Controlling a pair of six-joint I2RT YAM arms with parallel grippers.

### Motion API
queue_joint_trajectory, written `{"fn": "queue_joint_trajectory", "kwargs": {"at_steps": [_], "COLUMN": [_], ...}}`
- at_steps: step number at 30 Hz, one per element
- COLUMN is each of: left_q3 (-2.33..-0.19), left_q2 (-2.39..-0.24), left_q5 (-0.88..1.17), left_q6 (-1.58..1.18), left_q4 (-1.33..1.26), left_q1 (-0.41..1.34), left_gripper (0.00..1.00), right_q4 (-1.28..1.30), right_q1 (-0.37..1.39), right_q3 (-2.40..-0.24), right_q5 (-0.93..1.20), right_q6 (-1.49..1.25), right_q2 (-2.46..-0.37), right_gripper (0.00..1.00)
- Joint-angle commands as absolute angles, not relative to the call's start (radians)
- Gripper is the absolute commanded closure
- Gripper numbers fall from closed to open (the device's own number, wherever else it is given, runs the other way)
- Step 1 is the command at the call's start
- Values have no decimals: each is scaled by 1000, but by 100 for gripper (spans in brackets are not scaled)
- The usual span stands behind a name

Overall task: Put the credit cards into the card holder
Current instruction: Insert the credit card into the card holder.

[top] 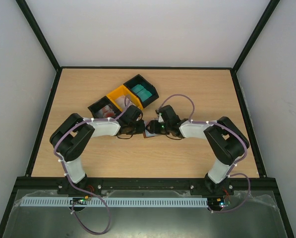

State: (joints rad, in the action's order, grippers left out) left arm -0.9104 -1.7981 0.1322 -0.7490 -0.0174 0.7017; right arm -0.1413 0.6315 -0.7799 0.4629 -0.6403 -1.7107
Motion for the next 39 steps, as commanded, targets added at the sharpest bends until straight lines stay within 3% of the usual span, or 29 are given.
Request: {"fn": "queue_joint_trajectory", "kwargs": {"at_steps": [1, 11, 25, 30, 35, 39], "left_q3": [-871, -857, -863, -877, -887, -896], "left_q2": [-1815, -1792, -1800, -1797, -1779, -1713], "left_q5": [152, 143, 141, 125, 107, 66], "left_q6": [-741, -738, -732, -721, -710, -682], "left_q4": [0, -4, -1, 14, 35, 75], "left_q1": [704, 704, 698, 698, 698, 699], "left_gripper": [83, 84, 84, 83, 82, 73], "right_q4": [-10, 72, 80, 72, 113, 120], "right_q1": [652, 652, 652, 652, 652, 652], "right_q3": [-839, -876, -920, -915, -916, -877], "right_q5": [290, 147, 288, 312, 164, 86], "right_q6": [-583, -579, -545, -557, -580, -597], "right_q2": [-1726, -1632, -1743, -1696, -1604, -1504], "right_gripper": [46, 38, 48, 49, 46, 43]}}
